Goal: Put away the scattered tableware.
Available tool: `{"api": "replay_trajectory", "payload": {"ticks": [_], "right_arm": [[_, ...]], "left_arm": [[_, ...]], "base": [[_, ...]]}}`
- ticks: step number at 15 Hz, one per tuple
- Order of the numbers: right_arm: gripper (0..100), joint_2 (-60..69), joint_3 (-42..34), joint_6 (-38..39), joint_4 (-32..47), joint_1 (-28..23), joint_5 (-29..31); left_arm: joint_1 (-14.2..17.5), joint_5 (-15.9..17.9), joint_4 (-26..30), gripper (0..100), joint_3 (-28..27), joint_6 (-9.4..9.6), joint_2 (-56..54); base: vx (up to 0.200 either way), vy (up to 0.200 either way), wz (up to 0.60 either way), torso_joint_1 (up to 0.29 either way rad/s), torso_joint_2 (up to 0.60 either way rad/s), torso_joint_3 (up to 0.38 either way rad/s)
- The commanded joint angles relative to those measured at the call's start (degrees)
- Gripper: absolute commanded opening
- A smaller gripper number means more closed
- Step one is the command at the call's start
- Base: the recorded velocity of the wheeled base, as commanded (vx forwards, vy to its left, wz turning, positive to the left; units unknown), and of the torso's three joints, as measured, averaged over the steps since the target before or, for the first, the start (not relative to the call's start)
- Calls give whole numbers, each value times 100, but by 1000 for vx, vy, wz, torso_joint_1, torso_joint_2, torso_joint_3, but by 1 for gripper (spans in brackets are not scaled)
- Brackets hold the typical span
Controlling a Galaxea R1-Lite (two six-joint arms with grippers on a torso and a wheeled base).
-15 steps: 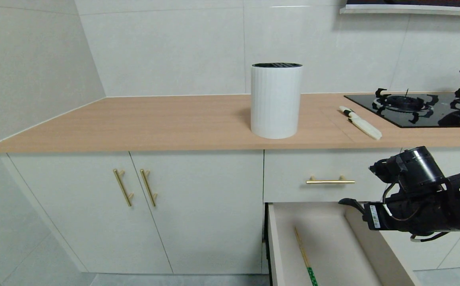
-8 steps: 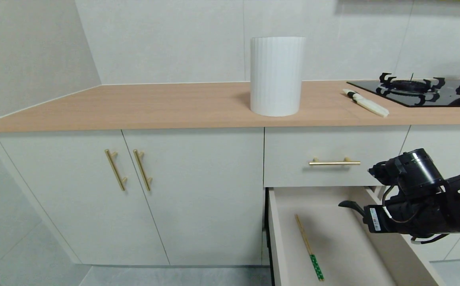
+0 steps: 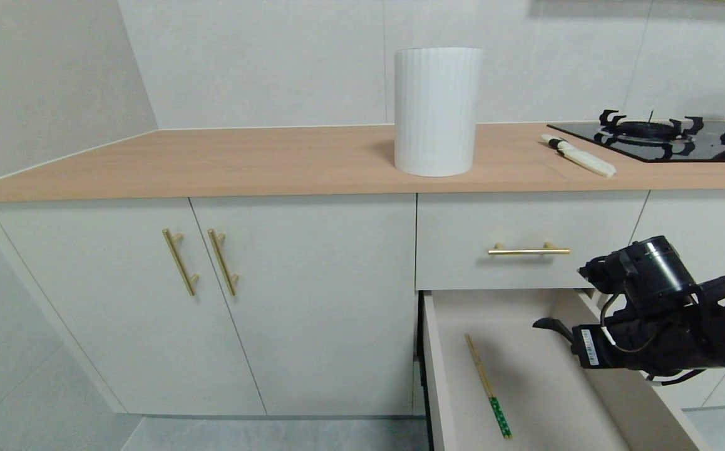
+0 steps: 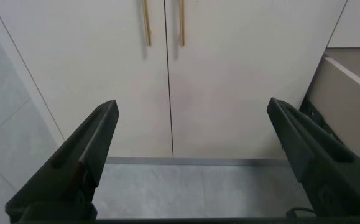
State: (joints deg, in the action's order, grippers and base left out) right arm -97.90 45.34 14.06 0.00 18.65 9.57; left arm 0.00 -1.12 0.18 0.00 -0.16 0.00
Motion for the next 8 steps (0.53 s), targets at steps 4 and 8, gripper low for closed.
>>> {"api": "replay_trajectory", "payload": {"ticks": [4,8], "right_arm": [[0,-1469,-376,-201,-1688,-2,-43],[0,-2831,-376,-149,-3076,-37,-43]], "left_arm": [[0,-2,-1,100,0,-2,0],[0,-2,-1,100,0,-2,0]], "base": [[0,0,0,0,0,0],[0,0,0,0,0,0]]}}
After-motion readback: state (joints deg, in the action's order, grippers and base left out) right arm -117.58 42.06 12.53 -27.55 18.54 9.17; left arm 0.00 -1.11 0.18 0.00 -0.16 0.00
